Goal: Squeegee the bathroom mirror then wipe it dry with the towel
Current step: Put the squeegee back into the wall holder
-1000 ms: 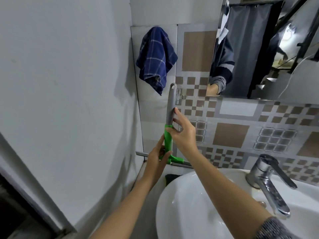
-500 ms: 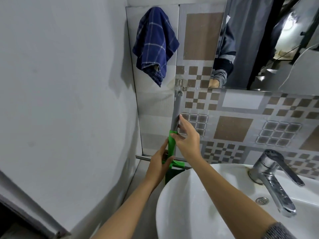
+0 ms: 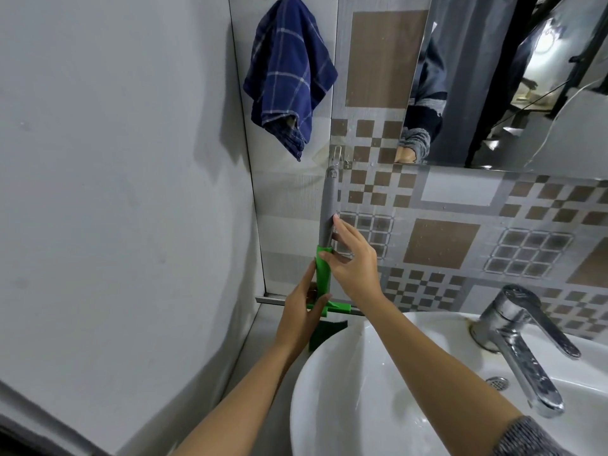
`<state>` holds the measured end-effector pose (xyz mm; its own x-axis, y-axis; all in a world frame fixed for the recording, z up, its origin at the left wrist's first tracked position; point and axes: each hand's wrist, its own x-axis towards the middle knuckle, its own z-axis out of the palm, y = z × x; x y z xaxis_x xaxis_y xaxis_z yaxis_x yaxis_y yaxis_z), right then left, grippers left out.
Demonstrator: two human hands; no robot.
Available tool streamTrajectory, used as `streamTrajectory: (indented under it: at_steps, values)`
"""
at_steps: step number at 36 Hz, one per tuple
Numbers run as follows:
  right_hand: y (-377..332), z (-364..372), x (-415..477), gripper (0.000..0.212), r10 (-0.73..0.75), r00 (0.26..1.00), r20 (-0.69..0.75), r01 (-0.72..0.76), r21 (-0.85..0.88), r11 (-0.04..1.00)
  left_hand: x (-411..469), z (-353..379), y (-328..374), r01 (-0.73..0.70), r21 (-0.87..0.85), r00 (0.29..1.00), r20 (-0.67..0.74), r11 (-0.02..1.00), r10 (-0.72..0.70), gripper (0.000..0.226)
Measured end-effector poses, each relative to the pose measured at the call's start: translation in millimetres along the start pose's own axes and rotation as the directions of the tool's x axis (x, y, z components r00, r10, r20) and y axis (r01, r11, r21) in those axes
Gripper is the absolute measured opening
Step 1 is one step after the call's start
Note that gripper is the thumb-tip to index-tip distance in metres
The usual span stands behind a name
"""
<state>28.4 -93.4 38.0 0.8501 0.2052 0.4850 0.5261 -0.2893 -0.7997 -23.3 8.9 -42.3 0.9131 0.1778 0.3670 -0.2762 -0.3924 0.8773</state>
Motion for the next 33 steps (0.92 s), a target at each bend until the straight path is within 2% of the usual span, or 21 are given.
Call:
streamTrajectory:
  at_steps: [13, 20, 23, 25, 28, 33]
  values:
    - [12, 6, 7, 0.068, 0.072, 0.997, 0.002, -0.072, -0.016, 0.997, 15, -2, -8, 0.071, 0.079, 0.994, 0.072, 0.994, -0.076, 0.061]
    - [12, 5, 12, 0.065, 0.115, 0.993, -0.015, -0.116, -0.039, 0.992, 29, -7, 6, 0.083, 0.096, 0.988, 0.122, 0.992, -0.094, 0.045]
    - [5, -2, 13, 0.061, 0.060, 0.997, -0.055, -0.062, -0.043, 0.997, 40, -15, 25, 0.075, 0.098, 0.988, 0.124, 0.992, -0.087, 0.043]
    - [-4, -10, 15, 0.058, 0.008, 0.997, -0.079, -0.013, -0.063, 0.998, 48, -24, 38, 0.033, 0.051, 0.998, 0.052, 0.998, -0.036, 0.040]
    - [-26, -26, 27, 0.055, -0.043, 0.995, -0.091, 0.039, -0.049, 0.998, 65, -45, 66, -0.094, 0.074, 0.985, -0.136, 0.993, 0.103, 0.034]
    - [-78, -50, 65, 0.042, -0.271, 0.952, -0.141, 0.261, -0.088, 0.961, 101, -88, 138, -0.314, 0.140, 0.839, -0.423, 0.939, 0.343, 0.028]
